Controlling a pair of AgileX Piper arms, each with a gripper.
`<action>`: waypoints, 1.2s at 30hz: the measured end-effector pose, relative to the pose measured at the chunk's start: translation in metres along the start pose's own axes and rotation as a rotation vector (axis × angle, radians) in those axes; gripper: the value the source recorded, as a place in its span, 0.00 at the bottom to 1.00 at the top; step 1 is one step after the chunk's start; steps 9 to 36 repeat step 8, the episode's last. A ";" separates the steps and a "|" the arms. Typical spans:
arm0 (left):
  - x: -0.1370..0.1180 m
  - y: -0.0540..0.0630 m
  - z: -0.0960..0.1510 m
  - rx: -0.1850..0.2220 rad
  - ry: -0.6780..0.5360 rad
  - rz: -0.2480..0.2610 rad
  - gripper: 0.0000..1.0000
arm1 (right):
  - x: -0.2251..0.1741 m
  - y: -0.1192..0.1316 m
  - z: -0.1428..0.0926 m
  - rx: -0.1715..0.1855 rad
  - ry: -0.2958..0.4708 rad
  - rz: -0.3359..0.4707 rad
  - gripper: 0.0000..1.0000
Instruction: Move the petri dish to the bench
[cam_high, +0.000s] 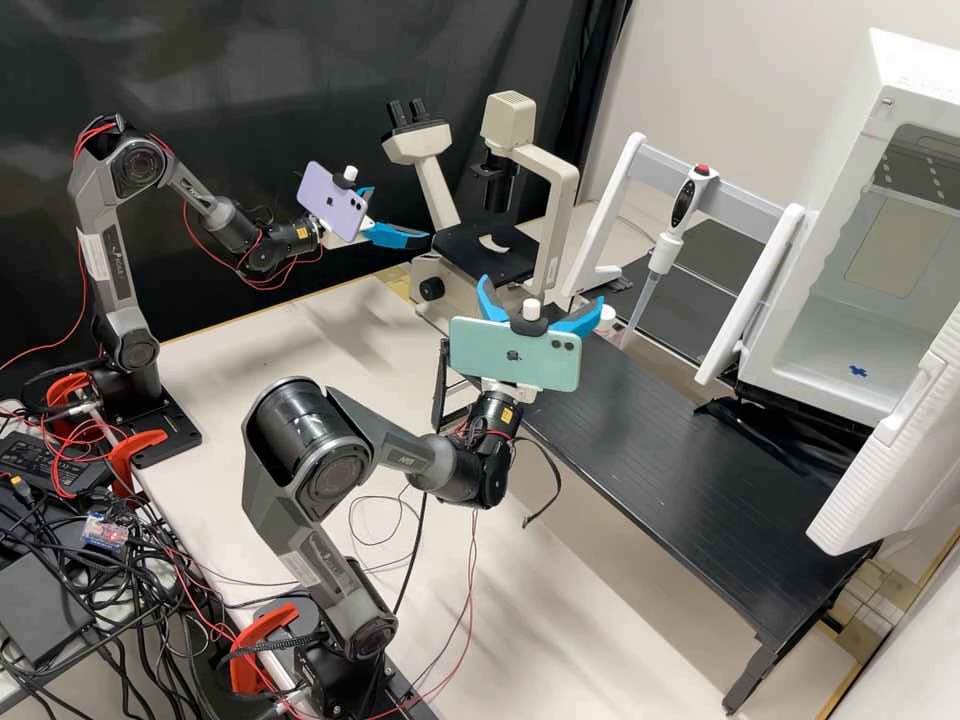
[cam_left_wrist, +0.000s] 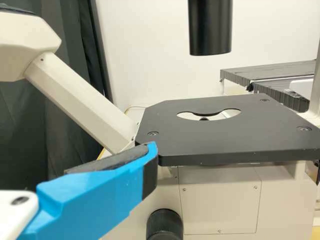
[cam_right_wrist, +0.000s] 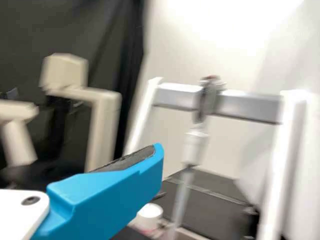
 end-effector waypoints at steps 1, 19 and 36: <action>0.000 0.000 0.000 0.000 0.000 0.000 1.00 | -0.002 0.002 0.004 0.019 -0.036 0.037 1.00; 0.000 0.000 0.000 0.000 0.000 0.000 1.00 | -0.011 0.004 0.015 0.069 -0.121 0.093 1.00; 0.000 0.000 0.000 0.000 0.000 0.000 1.00 | -0.011 0.004 0.015 0.069 -0.121 0.093 1.00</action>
